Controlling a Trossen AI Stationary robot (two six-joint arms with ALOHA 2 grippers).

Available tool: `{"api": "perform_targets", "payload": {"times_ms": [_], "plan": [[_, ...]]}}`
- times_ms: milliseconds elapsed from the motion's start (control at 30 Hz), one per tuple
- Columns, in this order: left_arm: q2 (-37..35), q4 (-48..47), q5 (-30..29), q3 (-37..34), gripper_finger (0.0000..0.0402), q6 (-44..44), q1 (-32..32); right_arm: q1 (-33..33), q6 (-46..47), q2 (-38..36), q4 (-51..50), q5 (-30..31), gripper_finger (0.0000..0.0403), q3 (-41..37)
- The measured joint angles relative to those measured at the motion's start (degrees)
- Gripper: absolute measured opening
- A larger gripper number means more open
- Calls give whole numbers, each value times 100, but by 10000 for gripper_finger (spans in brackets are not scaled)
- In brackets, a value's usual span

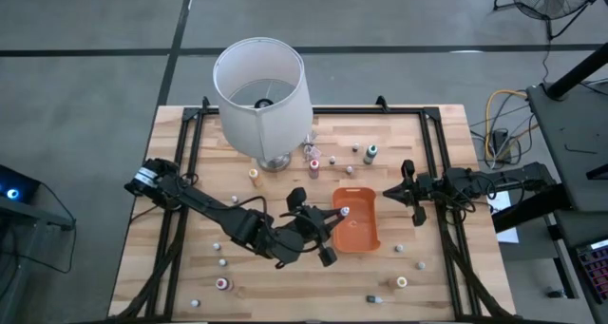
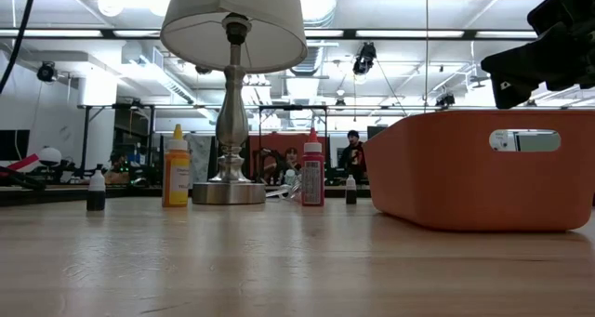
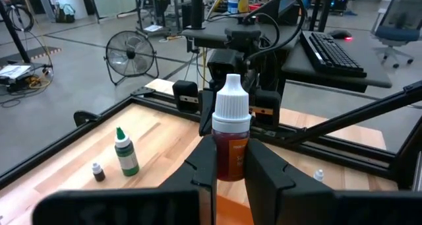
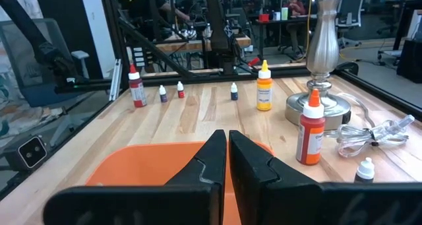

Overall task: Pick & Place food coloring
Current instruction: Put the small food coloring bottle into the orange bin

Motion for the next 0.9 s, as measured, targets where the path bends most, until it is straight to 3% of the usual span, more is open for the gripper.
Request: {"api": "perform_targets", "payload": {"times_ms": [633, 900], "plan": [[-7, 218, 28, 33, 27, 6, 2, 0, 3, 1, 20, 1, 13, 0], [-9, 232, 26, 33, 27, 28, 22, -2, -155, 4, 602, 13, 13, 0]]}}
